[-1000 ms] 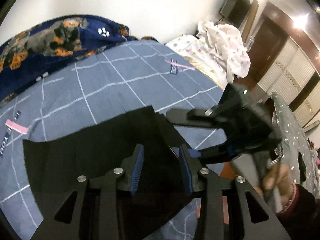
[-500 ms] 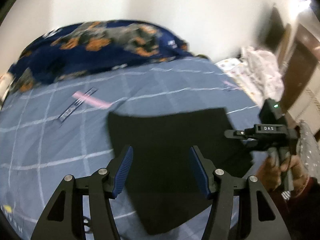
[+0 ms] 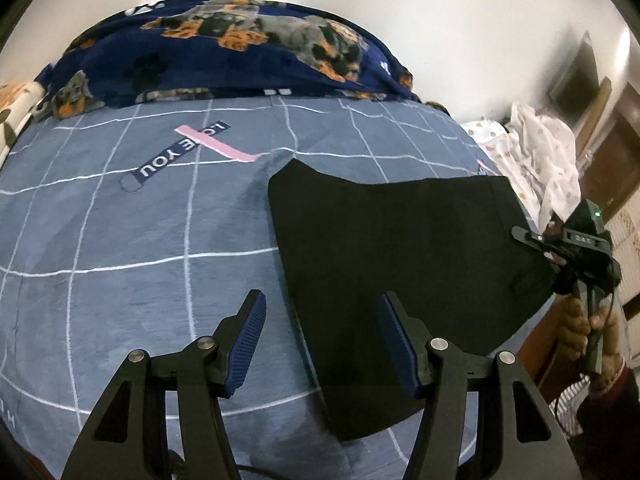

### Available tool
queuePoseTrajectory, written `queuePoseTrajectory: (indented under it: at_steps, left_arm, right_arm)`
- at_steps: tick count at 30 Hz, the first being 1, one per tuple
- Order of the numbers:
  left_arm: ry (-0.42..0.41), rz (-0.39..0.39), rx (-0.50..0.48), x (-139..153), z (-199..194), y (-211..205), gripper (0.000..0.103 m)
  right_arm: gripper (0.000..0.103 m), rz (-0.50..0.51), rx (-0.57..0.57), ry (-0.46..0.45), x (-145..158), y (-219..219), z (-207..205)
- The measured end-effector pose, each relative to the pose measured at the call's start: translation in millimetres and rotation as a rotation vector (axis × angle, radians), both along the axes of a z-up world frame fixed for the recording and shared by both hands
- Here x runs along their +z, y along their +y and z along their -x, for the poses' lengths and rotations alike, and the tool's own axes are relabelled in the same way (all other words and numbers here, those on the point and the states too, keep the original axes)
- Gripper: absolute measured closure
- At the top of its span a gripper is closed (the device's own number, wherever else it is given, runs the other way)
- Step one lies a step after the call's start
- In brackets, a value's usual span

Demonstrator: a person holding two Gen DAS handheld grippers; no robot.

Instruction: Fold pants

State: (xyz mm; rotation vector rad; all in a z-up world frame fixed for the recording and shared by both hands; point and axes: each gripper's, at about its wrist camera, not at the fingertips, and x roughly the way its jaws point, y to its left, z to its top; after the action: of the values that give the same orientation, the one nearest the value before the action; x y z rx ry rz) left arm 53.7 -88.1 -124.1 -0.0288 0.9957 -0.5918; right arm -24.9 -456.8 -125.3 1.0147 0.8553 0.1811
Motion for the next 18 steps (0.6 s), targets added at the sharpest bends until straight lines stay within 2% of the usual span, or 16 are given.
queuePoseTrajectory:
  at_steps: [6, 11, 15, 17, 18]
  left_arm:
    - [0.003, -0.043, -0.057, -9, 2, -24, 0.042]
    - [-0.001, -0.094, -0.096, -21, 5, -39, 0.042]
    - [0.015, -0.084, -0.098, -22, 6, -38, 0.042]
    - [0.018, -0.065, -0.095, -18, 5, -36, 0.042]
    - [0.020, -0.052, -0.091, -16, 5, -35, 0.042]
  right_arm:
    - [0.090, -0.118, -0.052, 0.051, -35, -29, 11]
    - [0.088, -0.083, -0.050, 0.071, -41, -32, 13]
    - [0.084, -0.090, -0.140, 0.010, -17, -53, 36]
    - [0.083, -0.159, -0.139, -0.066, 5, -58, 56]
    - [0.083, -0.235, -0.105, -0.100, 13, -54, 66]
